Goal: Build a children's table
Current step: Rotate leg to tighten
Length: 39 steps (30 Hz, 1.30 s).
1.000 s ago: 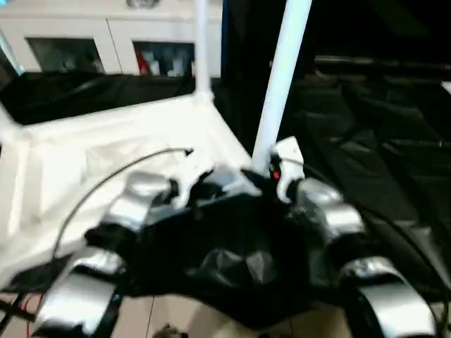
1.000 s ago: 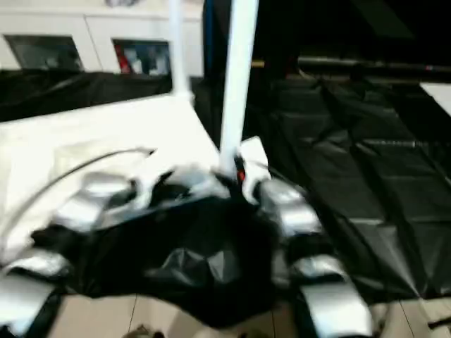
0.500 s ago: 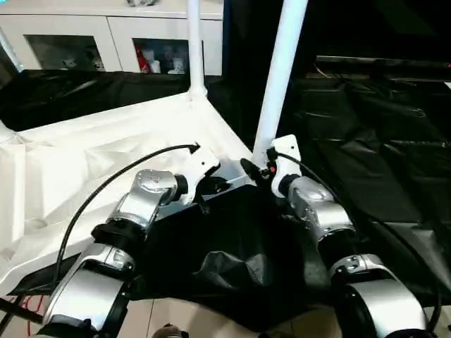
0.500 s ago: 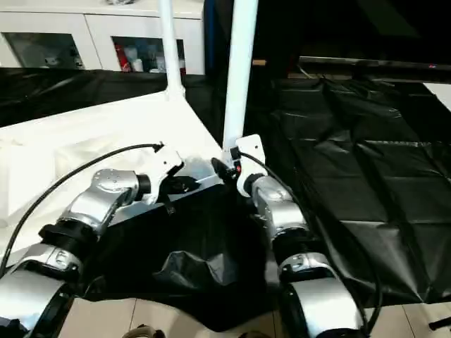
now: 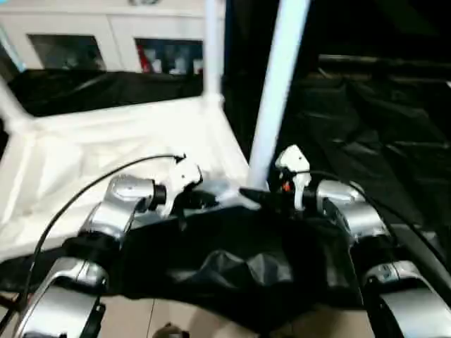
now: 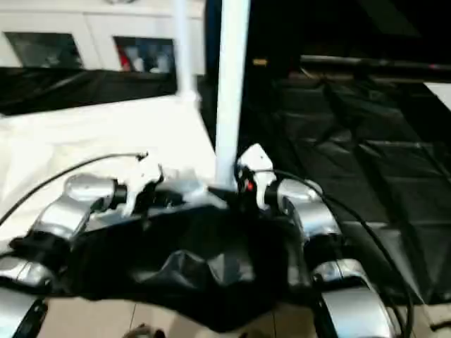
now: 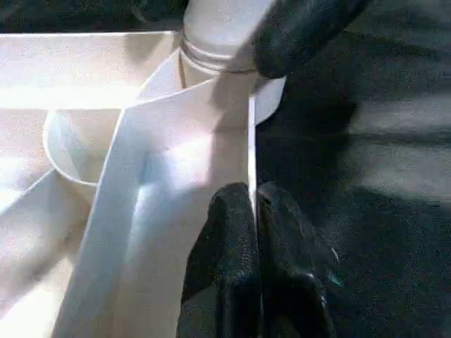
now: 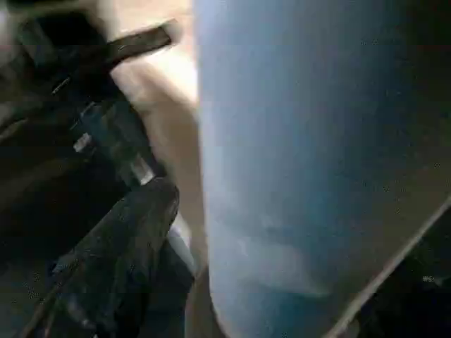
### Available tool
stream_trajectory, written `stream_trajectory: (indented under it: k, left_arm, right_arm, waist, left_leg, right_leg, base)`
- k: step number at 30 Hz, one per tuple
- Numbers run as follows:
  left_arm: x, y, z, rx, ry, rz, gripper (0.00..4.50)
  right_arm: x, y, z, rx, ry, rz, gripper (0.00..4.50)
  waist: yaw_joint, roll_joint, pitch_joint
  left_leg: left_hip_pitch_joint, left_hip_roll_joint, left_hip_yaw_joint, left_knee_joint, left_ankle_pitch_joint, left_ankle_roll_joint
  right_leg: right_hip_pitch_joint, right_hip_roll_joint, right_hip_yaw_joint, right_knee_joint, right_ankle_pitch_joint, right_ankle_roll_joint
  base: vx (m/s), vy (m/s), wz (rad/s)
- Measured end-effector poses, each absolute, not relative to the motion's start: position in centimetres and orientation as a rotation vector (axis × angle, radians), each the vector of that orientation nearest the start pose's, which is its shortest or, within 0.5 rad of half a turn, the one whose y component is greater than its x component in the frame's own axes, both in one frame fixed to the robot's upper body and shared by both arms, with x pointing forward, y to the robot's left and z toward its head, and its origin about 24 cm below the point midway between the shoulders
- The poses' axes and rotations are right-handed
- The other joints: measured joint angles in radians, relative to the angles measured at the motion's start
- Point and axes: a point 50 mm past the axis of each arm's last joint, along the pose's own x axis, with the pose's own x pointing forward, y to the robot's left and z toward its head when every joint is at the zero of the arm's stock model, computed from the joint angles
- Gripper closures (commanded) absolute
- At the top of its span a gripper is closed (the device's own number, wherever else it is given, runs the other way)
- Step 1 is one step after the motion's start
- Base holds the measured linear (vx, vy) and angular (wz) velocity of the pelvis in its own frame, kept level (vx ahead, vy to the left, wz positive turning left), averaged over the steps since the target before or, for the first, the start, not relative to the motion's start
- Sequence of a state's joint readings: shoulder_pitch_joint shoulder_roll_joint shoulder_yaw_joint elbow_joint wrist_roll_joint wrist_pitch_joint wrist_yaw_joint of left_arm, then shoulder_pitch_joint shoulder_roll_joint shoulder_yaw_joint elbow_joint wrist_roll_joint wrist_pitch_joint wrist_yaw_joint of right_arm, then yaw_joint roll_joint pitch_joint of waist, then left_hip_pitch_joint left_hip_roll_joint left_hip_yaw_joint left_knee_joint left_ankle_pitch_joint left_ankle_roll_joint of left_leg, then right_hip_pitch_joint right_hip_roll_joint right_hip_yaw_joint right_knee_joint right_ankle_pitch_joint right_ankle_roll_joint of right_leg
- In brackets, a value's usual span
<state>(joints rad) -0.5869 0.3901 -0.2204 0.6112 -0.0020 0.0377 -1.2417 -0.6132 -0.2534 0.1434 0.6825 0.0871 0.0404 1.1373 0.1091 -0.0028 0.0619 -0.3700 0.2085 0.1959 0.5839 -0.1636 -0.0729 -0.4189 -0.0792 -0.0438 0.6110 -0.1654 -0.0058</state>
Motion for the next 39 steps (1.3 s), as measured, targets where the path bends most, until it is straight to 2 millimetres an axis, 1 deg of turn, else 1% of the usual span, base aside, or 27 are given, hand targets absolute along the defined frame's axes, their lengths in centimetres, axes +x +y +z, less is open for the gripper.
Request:
stream_trajectory:
  k: [1,2,5,6,7,11,12,15,17,19,20,24,25,26,27,30,31,32,34,36,37,38,39]
  left_arm:
    - [31.6,15.0,5.8,0.377,0.396,-1.334,4.5]
    - [31.5,15.2,5.7,0.377,0.402,-1.348,4.5]
    - [31.0,15.6,5.7,0.372,0.409,-1.381,4.5]
    - [30.9,15.7,5.7,0.372,0.411,-1.394,4.5]
    - [30.8,15.8,5.7,0.37,0.414,-1.402,4.5]
    - [30.6,15.9,5.7,0.37,0.418,-1.419,4.5]
    - [30.6,15.9,5.7,0.37,0.419,-1.42,4.5]
    - [30.6,15.8,5.8,0.37,0.414,-1.419,4.5]
    - [30.7,15.7,5.7,0.374,0.411,-1.407,4.5]
    - [30.9,15.5,5.6,0.38,0.403,-1.371,4.5]
    - [31.1,15.3,5.4,0.376,0.404,-1.338,4.5]
    - [32.8,13.8,5.2,0.347,0.399,-1.171,4.5]
    - [32.9,13.7,5.2,0.345,0.399,-1.161,4.5]
    - [33.3,13.1,5.2,0.337,0.4,-1.121,4.5]
    - [33.6,12.8,5.2,0.332,0.4,-1.096,4.5]
    - [34.5,11.5,5.2,0.318,0.401,-1.022,4.5]
    - [34.7,11.1,5.3,0.317,0.399,-1.012,4.5]
    - [34.7,10.9,5.3,0.318,0.396,-1.006,4.5]
    - [34.9,11.0,5.3,0.316,0.392,-0.985,4.5]
    - [34.9,11.0,5.4,0.315,0.39,-0.982,4.5]
    - [34.9,11.0,5.4,0.316,0.389,-0.982,4.5]
    - [35.0,11.1,5.4,0.317,0.388,-0.983,4.5]
    - [34.9,11.2,5.5,0.319,0.388,-0.987,4.5]
  right_arm:
    - [32.5,-12.1,5.7,-0.163,0.275,1.262,1.18]
    - [32.3,-12.2,5.6,-0.16,0.282,1.277,1.26]
    - [32.0,-12.3,5.6,-0.151,0.291,1.31,1.32]
    - [31.8,-12.3,5.7,-0.147,0.294,1.328,1.45]
    - [31.8,-12.2,5.7,-0.142,0.298,1.336,1.69]
    - [31.6,-12.2,5.6,-0.134,0.307,1.348,1.83]
    - [31.6,-12.2,5.6,-0.133,0.31,1.351,2.08]
    - [31.4,-12.0,5.7,-0.146,0.297,1.355,2.19]
    - [31.5,-12.0,5.7,-0.148,0.296,1.342,2.35]
    - [31.7,-12.0,5.6,-0.15,0.292,1.289,2.36]
    - [32.0,-11.9,5.4,-0.144,0.292,1.235,2.36]
    - [34.0,-11.1,5.0,-0.097,0.273,0.927,2.46]
    - [34.2,-11.1,5.0,-0.094,0.272,0.906,2.46]
    - [34.7,-10.8,5.0,-0.079,0.271,0.82,2.48]
    - [34.9,-10.6,4.9,-0.063,0.273,0.76,2.49]
    - [35.9,-9.8,4.9,-0.022,0.271,0.57,2.5]
    - [36.1,-9.7,4.9,-0.017,0.27,0.537,1.94]
    - [36.2,-9.7,5.0,-0.014,0.267,0.516,1.94]
    - [36.2,-9.3,5.1,0.025,0.253,0.508,1.74]
    - [36.2,-9.1,5.2,0.021,0.242,0.511,1.51]
    - [36.2,-9.1,5.2,0.016,0.24,0.515,1.51]
    - [36.2,-9.1,5.2,0.008,0.239,0.521,1.3]
    - [36.2,-9.1,5.2,-0.003,0.237,0.539,1.3]
  waist:
    - [0.001,0.0,0.0]
    - [0.002,0.0,0.0]
    - [0.003,0.0,0.0]
    - [0.004,0.0,0.0]
    - [0.004,0.0,0.0]
    - [0.005,0.0,0.0]
    - [0.005,0.0,0.0]
    - [0.006,0.0,0.0]
    - [0.006,-0.001,0.0]
    - [0.004,-0.001,0.0]
    - [0.002,-0.002,-0.001]
    - [-0.015,-0.004,-0.001]
    - [-0.016,-0.004,-0.001]
    - [-0.02,-0.004,-0.001]
    - [-0.02,-0.004,-0.001]
    - [-0.019,-0.004,-0.001]
    - [-0.019,-0.004,-0.002]
    - [-0.018,-0.003,-0.002]
    - [-0.02,-0.003,-0.002]
    - [-0.02,-0.002,-0.002]
    - [-0.02,-0.002,-0.002]
    - [-0.02,-0.002,-0.002]
    - [-0.02,-0.002,-0.002]
  left_leg:
    - [0.0,0.0,0.0,0.0,0.0,0.0]
    - [0.0,0.0,0.0,0.0,0.0,0.0]
    - [0.0,0.0,0.0,0.0,0.0,0.0]
    - [0.0,0.0,0.0,0.0,0.0,0.0]
    - [0.0,0.0,0.0,0.0,0.0,0.0]
    - [0.0,0.0,0.0,0.0,0.0,0.0]
    - [0.0,0.0,0.0,0.0,0.0,0.0]
    - [0.0,0.0,0.0,0.0,0.0,0.0]
    - [0.001,0.0,0.0,0.0,0.0,0.0]
    - [0.001,0.0,0.0,0.001,0.0,0.0]
    - [0.003,0.0,0.0,0.001,0.0,0.0]
    - [0.003,-0.001,-0.001,0.002,0.0,0.0]
    - [0.003,-0.001,-0.001,0.002,0.0,0.0]
    - [0.003,-0.001,-0.001,0.001,0.0,0.0]
    - [0.003,-0.001,-0.001,0.001,0.0,0.0]
    - [0.002,-0.002,-0.002,0.001,0.0,-0.001]
    - [0.002,-0.002,-0.002,0.001,0.0,-0.001]
    - [0.001,-0.002,-0.002,0.001,0.0,-0.001]
    - [0.001,-0.002,-0.002,0.001,0.0,-0.001]
    - [0.001,-0.002,-0.001,-0.001,0.0,0.0]
    - [0.001,-0.002,-0.001,-0.001,0.0,0.0]
    - [0.001,-0.002,-0.001,-0.002,0.0,0.0]
    - [0.001,-0.001,-0.001,-0.002,0.0,0.0]
  right_leg:
    - [0.0,0.0,0.0,0.0,0.0,0.0]
    - [0.0,0.0,0.0,0.0,0.0,0.0]
    - [0.0,0.0,0.0,0.0,0.0,0.0]
    - [0.0,0.0,0.0,0.0,0.0,0.0]
    - [0.0,0.0,0.0,0.0,0.0,0.0]
    - [0.0,0.0,0.0,0.0,0.0,0.0]
    - [0.0,0.0,0.0,0.0,0.0,0.0]
    - [0.0,0.0,0.0,0.0,0.0,0.0]
    - [0.001,0.0,0.0,0.001,0.0,0.0]
    - [0.001,0.0,0.001,0.002,0.0,0.0]
    - [0.002,0.0,0.001,0.002,0.0,0.001]
    - [0.001,0.0,0.002,0.001,-0.001,0.003]
    - [0.001,0.0,0.002,0.001,-0.001,0.003]
    - [0.001,0.0,0.001,0.001,-0.001,0.003]
    - [0.001,0.0,0.002,0.001,-0.001,0.003]
    - [0.001,0.0,0.001,0.001,0.0,0.003]
    - [0.001,0.0,0.002,0.001,0.001,0.003]
    - [0.001,0.0,0.002,0.001,0.0,0.003]
    - [0.001,0.0,0.002,0.001,0.002,0.001]
    - [0.001,0.0,0.001,0.0,0.001,0.001]
    - [0.001,0.0,0.001,-0.001,0.001,0.001]
    - [0.001,0.0,0.001,-0.001,0.001,0.001]
    - [0.0,0.0,0.001,-0.001,0.001,0.001]
  base:
    - [0.0,0.0,0.0]
    - [0.0,0.0,0.0]
    - [0.0,0.0,0.0]
    - [0.0,0.0,0.0]
    - [0.0,0.0,0.0]
    - [0.0,0.0,0.0]
    - [0.0,0.0,0.0]
    - [0.0,0.0,0.0]
    - [0.0,0.0,0.0]
    - [0.0,0.0,0.0]
    - [0.0,0.0,0.0]
    - [0.0,0.0,0.0]
    - [0.0,0.0,0.0]
    - [0.0,0.0,0.0]
    - [0.0,0.0,0.0]
    - [0.0,0.0,0.0]
    - [0.0,0.0,0.0]
    - [0.0,0.0,0.0]
    - [0.0,0.0,0.0]
    - [0.0,0.0,0.0]
    - [0.0,0.0,0.0]
    - [0.0,0.0,0.0]
    - [0.0,0.0,0.0]
